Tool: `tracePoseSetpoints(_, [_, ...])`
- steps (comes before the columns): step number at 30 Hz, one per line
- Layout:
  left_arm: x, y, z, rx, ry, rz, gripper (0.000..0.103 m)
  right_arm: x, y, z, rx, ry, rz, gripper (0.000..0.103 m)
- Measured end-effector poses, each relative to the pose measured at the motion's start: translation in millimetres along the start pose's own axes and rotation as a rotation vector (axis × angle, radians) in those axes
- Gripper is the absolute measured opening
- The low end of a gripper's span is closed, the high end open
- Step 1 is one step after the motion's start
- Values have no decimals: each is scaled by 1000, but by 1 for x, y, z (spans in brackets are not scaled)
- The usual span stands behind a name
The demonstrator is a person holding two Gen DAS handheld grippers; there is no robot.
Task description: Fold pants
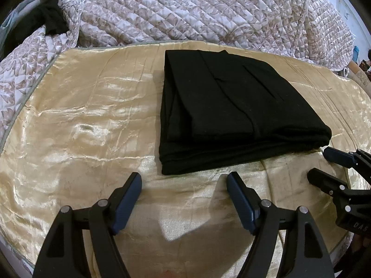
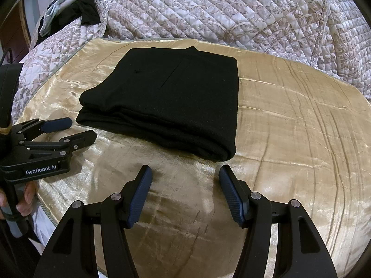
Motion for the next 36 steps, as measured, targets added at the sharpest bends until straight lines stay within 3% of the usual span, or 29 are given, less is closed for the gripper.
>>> tracePoseSetpoints(36, [1,-2,-1,8,-2,-1,79,1,0,0,-3,2,-4,63])
Point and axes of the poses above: each gripper's, at about its wrist camera, not at the fingertips, and y roughly against the way its jaws point, x to its left, z to its top, the point moved 10 cm from there along -y, roughly the way its jaws point, and after that the axes turned 4 degrees about -z, right-handed, at the moved point
